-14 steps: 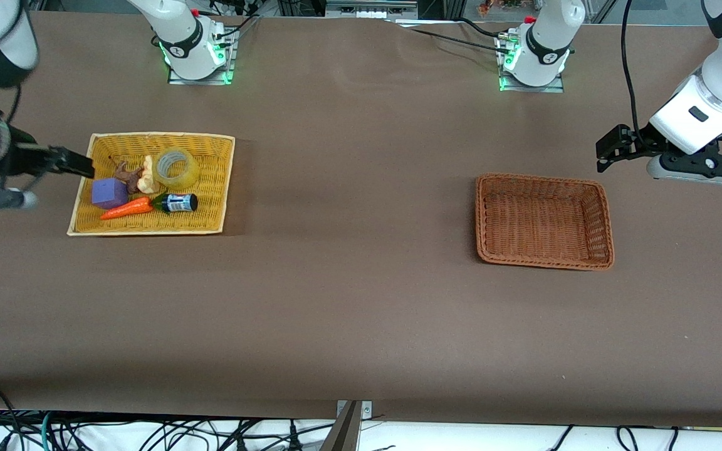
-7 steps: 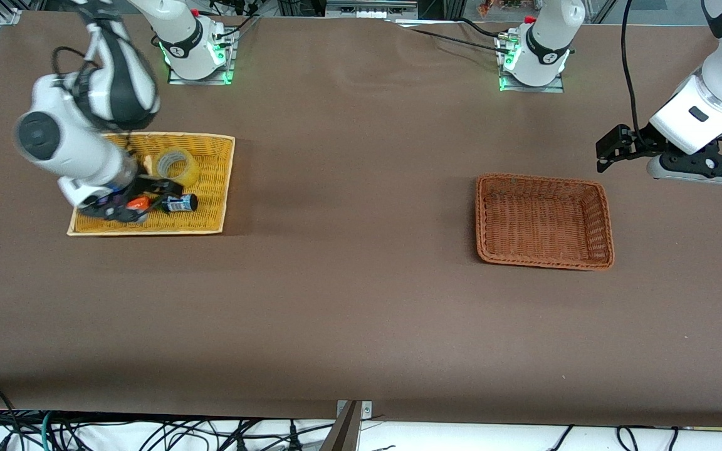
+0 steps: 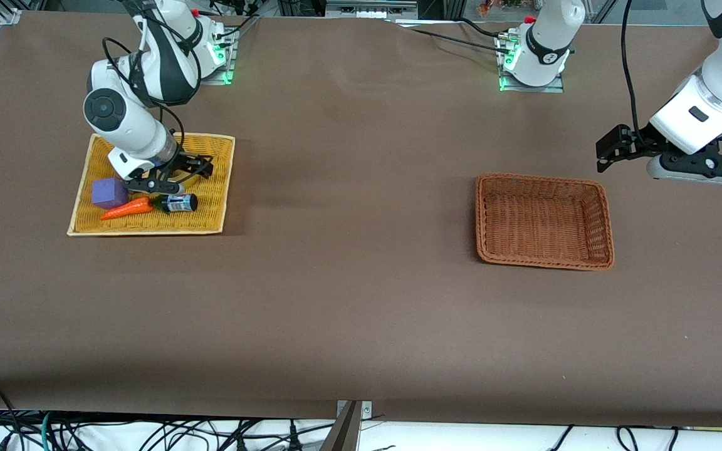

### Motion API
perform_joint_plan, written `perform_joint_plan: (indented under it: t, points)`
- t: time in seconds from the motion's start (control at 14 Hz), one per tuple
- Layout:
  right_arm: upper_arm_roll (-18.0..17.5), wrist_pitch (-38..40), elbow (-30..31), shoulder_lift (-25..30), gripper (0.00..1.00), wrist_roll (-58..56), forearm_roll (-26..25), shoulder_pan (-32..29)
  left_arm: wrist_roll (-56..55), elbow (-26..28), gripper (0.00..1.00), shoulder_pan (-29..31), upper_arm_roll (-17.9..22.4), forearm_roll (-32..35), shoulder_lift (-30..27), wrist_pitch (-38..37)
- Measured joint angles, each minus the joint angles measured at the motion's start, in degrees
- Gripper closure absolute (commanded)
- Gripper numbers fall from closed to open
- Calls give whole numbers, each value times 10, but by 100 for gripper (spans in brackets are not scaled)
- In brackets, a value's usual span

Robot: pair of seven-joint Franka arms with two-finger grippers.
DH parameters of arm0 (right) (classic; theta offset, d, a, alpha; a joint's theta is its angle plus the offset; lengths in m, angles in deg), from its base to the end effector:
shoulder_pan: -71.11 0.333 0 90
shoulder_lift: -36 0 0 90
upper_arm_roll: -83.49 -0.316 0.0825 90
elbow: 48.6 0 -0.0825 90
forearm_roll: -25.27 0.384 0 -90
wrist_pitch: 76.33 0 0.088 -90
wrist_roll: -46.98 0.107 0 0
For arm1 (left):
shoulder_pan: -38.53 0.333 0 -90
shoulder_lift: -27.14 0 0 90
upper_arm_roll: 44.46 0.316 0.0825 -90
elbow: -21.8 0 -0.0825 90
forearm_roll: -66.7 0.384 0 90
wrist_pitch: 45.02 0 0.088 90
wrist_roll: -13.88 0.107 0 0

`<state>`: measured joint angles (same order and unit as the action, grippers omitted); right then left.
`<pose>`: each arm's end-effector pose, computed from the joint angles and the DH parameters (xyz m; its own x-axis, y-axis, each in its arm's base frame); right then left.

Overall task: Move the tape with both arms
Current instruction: 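Reach the right gripper down to the clear tape roll in the yellow tray, then close the right gripper on the tape roll's rim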

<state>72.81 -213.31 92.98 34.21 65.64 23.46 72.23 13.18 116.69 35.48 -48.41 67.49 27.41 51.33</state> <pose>0.4534 0.0948 0.2715 0.9902 -0.0970 -0.1008 -0.0925 -0.9946 0.0478 0.5600 -0.0673 0.5911 0.9936 -0.1112 0.0209 -0.1110 -0.9937 -0.0132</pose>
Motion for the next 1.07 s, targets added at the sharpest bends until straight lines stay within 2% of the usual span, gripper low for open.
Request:
perform_joint_plan:
  t: [0.36, 0.93, 1.07]
  points:
    - [0, -82, 63, -5, 0, -9, -7, 0, 0, 0, 0, 0, 0, 0, 0, 0]
    - [5, -120, 80, -31, 0, -33, -7, 0, 0, 0, 0, 0, 0, 0, 0, 0]
    - [23, -127, 88, -35, 0, -56, -7, -1, 0, 0, 0, 0, 0, 0, 0, 0]
